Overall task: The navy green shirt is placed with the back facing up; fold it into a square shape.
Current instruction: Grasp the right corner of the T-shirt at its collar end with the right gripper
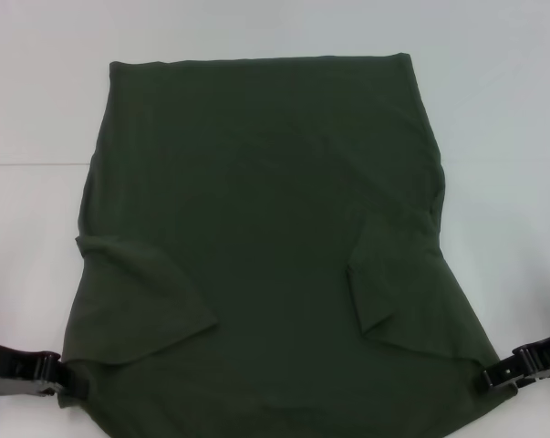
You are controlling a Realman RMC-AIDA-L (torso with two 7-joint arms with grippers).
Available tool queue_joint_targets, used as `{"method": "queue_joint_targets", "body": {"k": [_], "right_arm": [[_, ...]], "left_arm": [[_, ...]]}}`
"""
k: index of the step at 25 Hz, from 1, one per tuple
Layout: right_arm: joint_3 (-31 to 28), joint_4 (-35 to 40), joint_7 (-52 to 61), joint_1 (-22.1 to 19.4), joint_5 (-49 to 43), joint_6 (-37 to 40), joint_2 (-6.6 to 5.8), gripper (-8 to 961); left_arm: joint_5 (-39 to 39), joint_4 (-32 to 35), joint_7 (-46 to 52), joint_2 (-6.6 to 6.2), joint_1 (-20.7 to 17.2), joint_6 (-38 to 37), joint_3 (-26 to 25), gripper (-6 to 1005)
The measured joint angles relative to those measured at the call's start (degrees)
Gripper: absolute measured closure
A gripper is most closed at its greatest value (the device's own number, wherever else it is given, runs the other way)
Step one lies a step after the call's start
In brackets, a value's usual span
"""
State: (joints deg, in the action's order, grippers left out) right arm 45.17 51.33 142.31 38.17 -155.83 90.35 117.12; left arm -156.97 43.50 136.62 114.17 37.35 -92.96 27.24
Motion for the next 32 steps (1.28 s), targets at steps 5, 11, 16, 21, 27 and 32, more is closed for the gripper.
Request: {"method": "queue_joint_targets", "body": {"k": [5, 11, 16, 21, 27, 32], "right_arm": [[0.0, 0.0, -0.17, -0.03, 0.0, 0.0, -0.13, 152], [0.0, -0.01, -0.23, -0.03, 0.0, -0.03, -0.4, 152], [0.0, -0.01, -0.28, -0.03, 0.0, -0.55, -0.33, 152], [0.93, -0.16, -0.18, 0.01, 0.0, -0.89, -0.17, 152], [1.29, -0.27, 0.02, -0.03, -0.01, -1.11, 0.0, 151], [1.32, -0.27, 0.01, -0.11, -0.07, -1.45, 0.02, 151]], "left_arm": [[0.0, 0.0, 0.08, 0.0, 0.0, 0.08, 0.0, 946], [0.0, 0.0, 0.11, 0.0, 0.09, 0.15, 0.07, 946], [0.0, 0.0, 0.1, 0.0, 0.09, 0.16, 0.14, 946], [0.0, 0.0, 0.11, 0.0, 0.09, 0.19, 0.17, 946], [0.0, 0.0, 0.13, 0.0, 0.09, 0.24, 0.27, 946], [0.0, 0.0, 0.12, 0.0, 0.09, 0.24, 0.15, 946]]}}
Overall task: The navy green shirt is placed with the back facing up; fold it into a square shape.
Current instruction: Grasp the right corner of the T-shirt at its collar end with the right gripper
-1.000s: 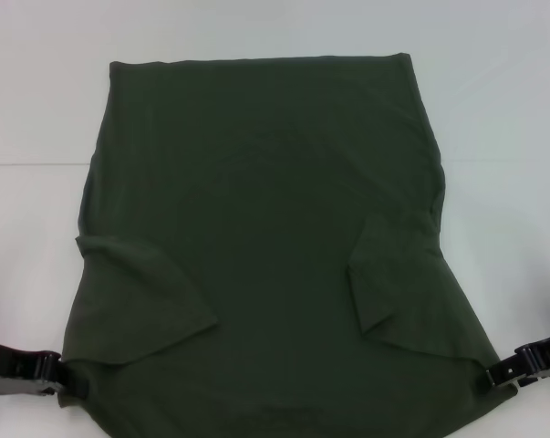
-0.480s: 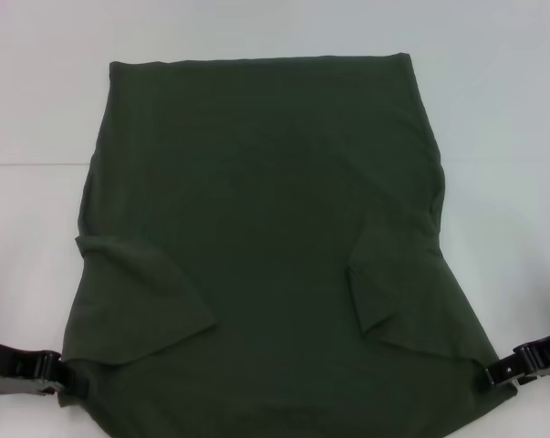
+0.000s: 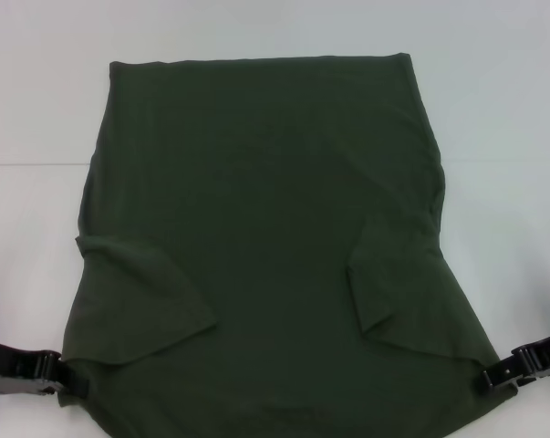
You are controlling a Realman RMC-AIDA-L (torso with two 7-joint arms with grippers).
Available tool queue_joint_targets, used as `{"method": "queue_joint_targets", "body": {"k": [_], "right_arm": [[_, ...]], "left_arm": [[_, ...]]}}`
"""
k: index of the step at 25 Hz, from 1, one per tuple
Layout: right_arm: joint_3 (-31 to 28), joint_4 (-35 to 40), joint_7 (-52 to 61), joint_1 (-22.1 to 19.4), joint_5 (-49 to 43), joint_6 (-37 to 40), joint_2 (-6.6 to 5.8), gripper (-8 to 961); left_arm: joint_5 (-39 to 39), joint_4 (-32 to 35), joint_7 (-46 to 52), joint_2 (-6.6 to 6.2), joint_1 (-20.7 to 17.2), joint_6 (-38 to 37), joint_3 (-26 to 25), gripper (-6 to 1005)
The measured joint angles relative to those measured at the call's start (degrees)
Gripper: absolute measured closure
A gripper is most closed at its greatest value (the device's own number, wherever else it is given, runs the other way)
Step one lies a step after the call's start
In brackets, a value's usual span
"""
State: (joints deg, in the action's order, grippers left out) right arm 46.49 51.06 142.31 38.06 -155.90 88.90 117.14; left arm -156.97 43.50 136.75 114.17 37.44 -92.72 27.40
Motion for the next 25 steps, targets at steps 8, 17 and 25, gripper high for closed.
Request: {"method": "queue_joint_targets", "body": {"k": [8, 17, 25], "right_arm": [[0.48, -0.14, 0.14, -0.01, -0.02, -0.43, 0.12, 151], [0.82, -0.27, 0.24, 0.23, -0.02, -0.49, 0.48, 151], [0.96, -0.27, 0.22, 0.56, 0.13, -0.47, 1.22, 152]], "left_arm": [[0.0, 0.0, -0.04, 0.0, 0.0, 0.05, 0.11, 946], [0.0, 0.0, -0.13, 0.0, 0.06, 0.09, 0.12, 946], [0.0, 0.0, -0.25, 0.0, 0.09, 0.09, 0.04, 946]]}}
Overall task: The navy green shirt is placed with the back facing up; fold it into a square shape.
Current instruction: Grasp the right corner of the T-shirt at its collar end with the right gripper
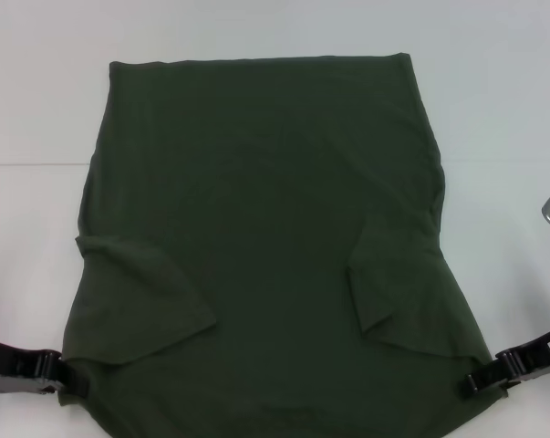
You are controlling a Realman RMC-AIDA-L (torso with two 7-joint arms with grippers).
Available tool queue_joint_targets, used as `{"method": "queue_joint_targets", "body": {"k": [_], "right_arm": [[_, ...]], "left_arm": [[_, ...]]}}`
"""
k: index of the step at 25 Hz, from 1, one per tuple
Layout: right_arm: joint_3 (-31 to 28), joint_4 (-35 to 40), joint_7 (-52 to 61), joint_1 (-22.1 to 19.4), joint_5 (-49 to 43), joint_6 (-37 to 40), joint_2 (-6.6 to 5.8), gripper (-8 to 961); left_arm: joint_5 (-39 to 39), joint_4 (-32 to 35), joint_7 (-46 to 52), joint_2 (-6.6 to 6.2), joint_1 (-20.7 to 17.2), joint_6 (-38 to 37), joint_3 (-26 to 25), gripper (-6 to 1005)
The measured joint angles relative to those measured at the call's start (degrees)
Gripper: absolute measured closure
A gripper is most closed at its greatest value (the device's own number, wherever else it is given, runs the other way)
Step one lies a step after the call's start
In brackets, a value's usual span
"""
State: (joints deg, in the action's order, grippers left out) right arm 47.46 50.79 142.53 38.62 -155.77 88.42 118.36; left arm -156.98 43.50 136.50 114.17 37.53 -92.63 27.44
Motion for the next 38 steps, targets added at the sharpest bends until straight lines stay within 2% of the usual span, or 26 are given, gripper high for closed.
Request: {"method": "queue_joint_targets", "body": {"k": [9, 21, 32, 38], "right_arm": [[0.04, -0.13, -0.34, 1.07, 0.49, 0.41, 1.03, 152], [0.55, -1.49, -0.48, 2.08, 1.04, 0.45, 1.08, 152], [0.53, -1.13, -1.29, 2.07, 1.29, 1.02, 1.08, 259], [0.53, -0.99, -1.58, 2.19, 1.28, 1.15, 1.08, 534]], "left_arm": [[0.0, 0.0, -0.01, 0.0, 0.1, 0.0, 0.07, 946], [0.0, 0.0, -0.01, 0.0, 0.09, 0.0, -0.14, 946], [0.66, 0.0, -0.01, 0.0, 0.08, 0.09, -0.19, 947], [0.83, 0.0, -0.01, -0.04, 0.08, 0.1, -0.19, 947]]}}
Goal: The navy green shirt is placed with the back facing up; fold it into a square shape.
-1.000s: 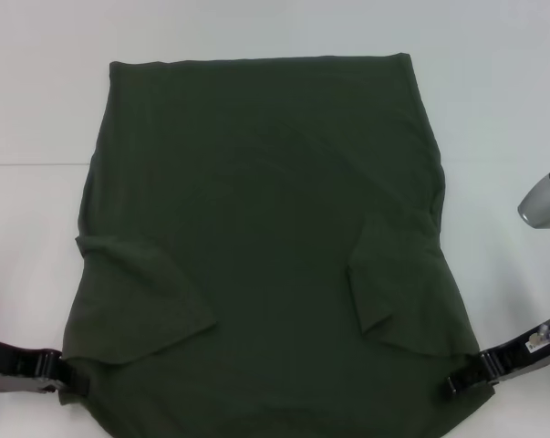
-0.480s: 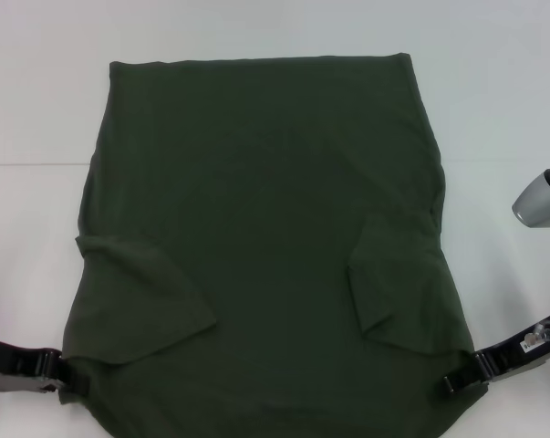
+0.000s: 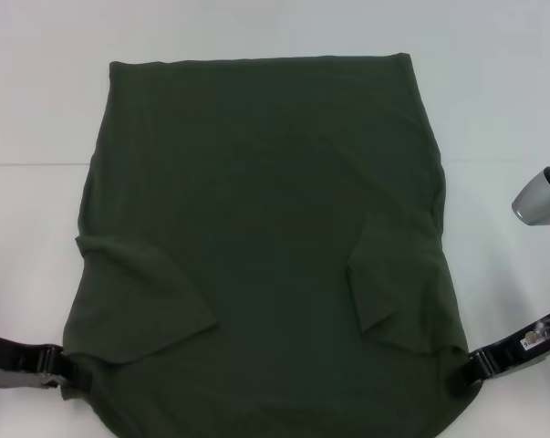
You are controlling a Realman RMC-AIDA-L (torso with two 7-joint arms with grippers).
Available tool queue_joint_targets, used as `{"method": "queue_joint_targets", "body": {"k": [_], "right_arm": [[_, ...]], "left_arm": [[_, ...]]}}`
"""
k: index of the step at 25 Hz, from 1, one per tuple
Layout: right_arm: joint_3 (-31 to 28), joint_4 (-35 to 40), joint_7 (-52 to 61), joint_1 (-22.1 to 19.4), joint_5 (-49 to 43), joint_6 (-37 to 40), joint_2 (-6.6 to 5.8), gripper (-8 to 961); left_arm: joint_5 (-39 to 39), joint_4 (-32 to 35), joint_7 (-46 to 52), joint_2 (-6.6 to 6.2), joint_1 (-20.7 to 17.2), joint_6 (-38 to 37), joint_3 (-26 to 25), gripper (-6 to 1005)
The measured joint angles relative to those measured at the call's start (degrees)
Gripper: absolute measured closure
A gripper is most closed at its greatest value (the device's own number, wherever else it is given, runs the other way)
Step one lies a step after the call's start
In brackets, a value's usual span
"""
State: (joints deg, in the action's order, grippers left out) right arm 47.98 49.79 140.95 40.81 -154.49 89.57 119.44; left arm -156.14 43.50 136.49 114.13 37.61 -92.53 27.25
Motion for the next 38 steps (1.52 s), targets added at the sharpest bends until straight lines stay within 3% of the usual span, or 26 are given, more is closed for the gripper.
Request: {"method": "queue_joint_targets", "body": {"k": [10, 20, 38], "right_arm": [[-0.1, 0.04, -2.09, 0.07, 2.37, -0.13, -0.05, 887], [-1.11, 0.14, -7.13, -0.64, 5.55, 5.82, -1.23, 887], [-1.19, 0.48, -18.99, -5.33, 5.8, 21.26, -3.06, 886]], "left_arm": [[1.26, 0.0, -0.3, -0.05, -0.31, 0.64, -0.07, 947], [2.02, -0.05, -3.6, -0.45, -1.39, -3.2, -3.61, 947], [-2.65, -0.38, -8.7, -0.77, -3.13, -23.67, -2.85, 947]]}}
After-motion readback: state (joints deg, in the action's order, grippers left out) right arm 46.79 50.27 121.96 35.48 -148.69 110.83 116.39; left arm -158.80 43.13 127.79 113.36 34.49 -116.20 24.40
